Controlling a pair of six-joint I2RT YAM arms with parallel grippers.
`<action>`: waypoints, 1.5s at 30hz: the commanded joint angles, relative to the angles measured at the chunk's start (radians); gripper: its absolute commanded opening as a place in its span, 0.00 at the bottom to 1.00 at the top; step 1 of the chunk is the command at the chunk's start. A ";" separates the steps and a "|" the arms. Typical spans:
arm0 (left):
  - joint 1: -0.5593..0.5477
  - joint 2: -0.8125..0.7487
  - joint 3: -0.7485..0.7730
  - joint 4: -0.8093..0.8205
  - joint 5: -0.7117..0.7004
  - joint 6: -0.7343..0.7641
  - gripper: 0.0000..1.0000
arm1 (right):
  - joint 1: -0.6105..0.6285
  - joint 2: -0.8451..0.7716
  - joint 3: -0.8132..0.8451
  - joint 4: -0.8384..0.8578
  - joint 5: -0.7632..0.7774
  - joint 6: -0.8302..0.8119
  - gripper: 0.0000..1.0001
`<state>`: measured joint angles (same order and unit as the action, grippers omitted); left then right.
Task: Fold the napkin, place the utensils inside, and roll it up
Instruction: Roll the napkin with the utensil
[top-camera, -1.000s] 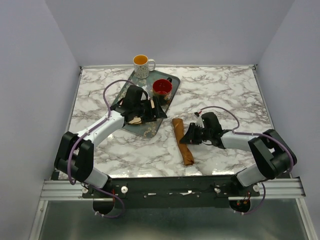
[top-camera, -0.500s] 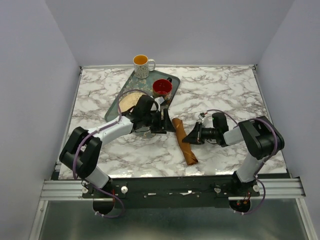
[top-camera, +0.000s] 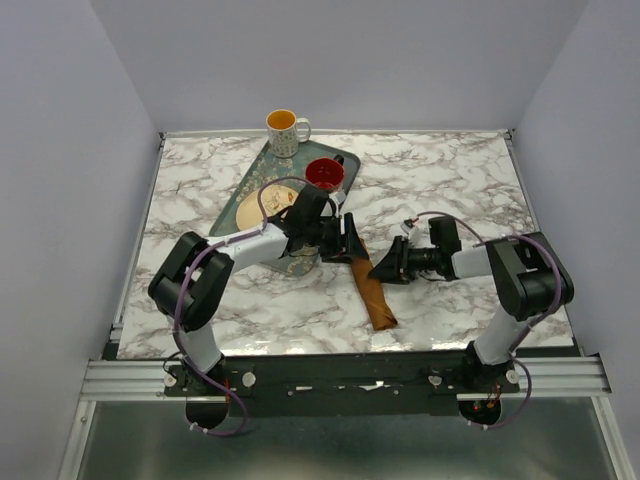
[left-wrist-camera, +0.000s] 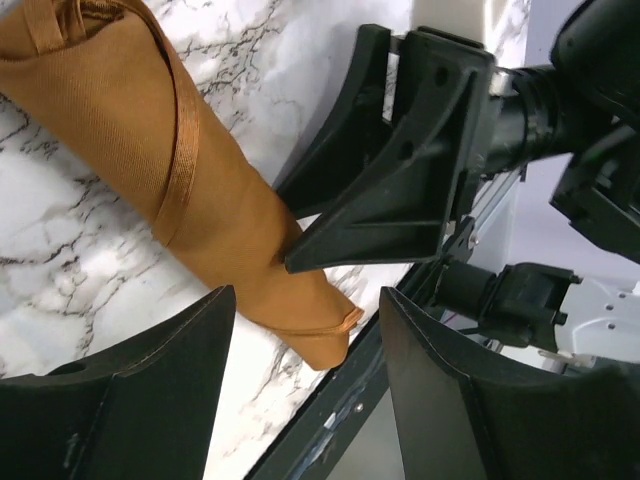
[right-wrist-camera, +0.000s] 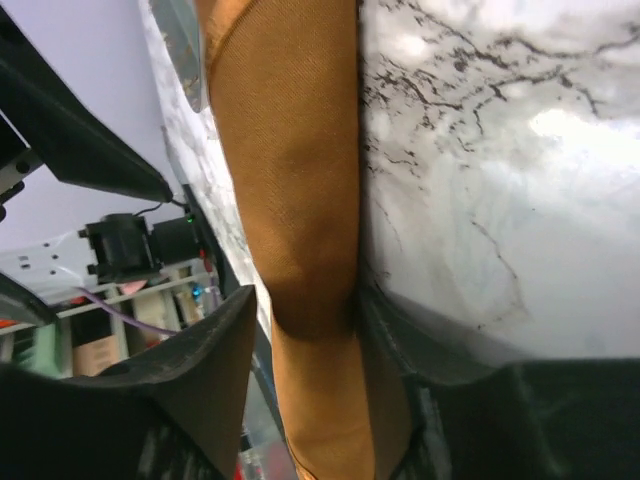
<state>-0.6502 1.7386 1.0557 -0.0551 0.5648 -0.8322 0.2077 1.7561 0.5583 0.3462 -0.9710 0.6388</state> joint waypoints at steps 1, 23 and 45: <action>-0.011 0.064 0.066 0.031 0.035 -0.019 0.67 | -0.008 -0.092 0.046 -0.251 0.150 -0.123 0.59; -0.012 0.159 0.122 0.031 -0.014 -0.025 0.67 | 0.372 -0.494 0.003 -0.678 0.662 -0.088 0.62; 0.284 -0.341 -0.034 -0.313 -0.327 -0.035 0.73 | 0.710 -0.160 0.538 -1.075 1.339 -0.045 0.78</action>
<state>-0.4362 1.4990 1.0866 -0.2359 0.3809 -0.8619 0.8772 1.4593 1.0145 -0.6121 0.2218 0.5308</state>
